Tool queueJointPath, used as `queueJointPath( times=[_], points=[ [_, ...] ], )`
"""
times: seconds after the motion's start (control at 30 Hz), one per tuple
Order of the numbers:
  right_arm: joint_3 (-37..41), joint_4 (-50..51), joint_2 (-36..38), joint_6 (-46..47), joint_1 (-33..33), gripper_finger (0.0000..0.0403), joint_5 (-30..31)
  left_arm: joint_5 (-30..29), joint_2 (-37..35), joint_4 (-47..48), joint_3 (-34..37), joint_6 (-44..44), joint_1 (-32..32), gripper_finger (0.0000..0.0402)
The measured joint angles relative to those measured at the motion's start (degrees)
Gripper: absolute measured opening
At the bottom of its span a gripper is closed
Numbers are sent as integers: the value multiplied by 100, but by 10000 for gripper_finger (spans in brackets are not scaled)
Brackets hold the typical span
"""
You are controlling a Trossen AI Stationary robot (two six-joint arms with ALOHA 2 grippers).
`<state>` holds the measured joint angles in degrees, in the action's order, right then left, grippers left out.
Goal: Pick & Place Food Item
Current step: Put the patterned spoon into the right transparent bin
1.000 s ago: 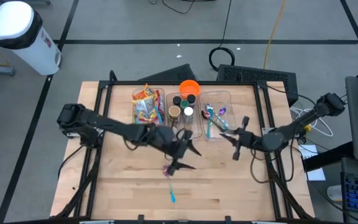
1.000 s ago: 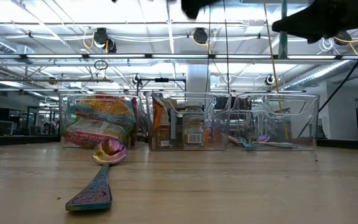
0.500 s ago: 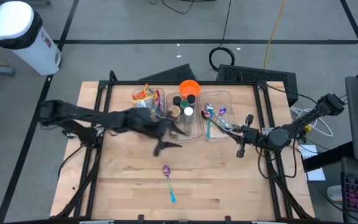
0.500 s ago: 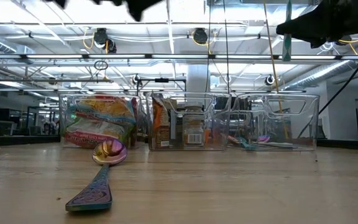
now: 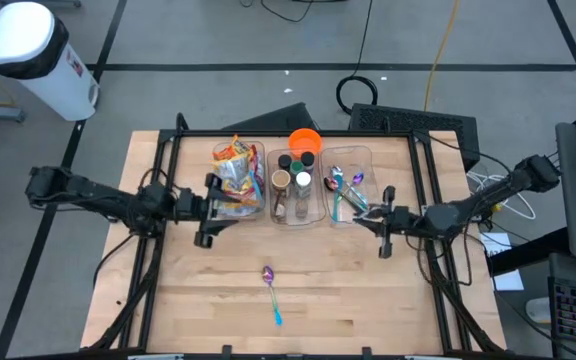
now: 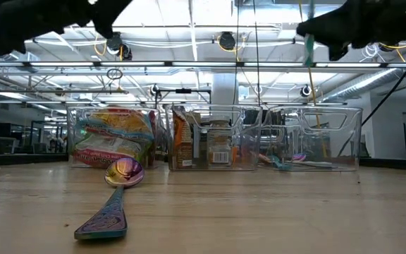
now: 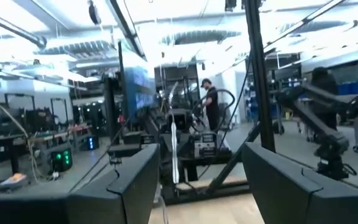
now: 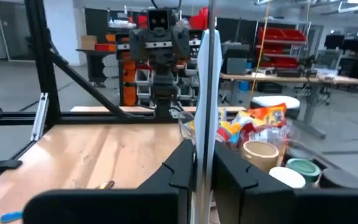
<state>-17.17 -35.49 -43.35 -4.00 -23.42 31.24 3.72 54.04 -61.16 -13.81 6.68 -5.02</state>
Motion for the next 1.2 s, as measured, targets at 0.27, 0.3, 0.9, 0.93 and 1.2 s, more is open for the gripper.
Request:
queueJointPath(
  times=[0.27, 0.3, 0.9, 0.93, 1.2],
  points=[
    [-4, -1245, -1263, 441, 953, 22, -1456, -80, 1240, -9, -604, 298, -86, 234],
    [-4, -1405, -1394, 490, 1027, 22, -1595, -79, 1460, 34, -728, 389, -116, 234],
    [-968, -1778, -3339, 451, 1172, 22, -2117, -914, 4542, 130, -3305, 322, -180, 234],
    [-1045, -1780, -3445, 435, 1170, 22, -2122, -904, 4585, 139, -3345, 324, -181, 235],
    [-1422, -1781, -3994, 324, 1170, 22, -2101, -879, 4704, 308, -3426, 178, -181, 234]
  ],
)
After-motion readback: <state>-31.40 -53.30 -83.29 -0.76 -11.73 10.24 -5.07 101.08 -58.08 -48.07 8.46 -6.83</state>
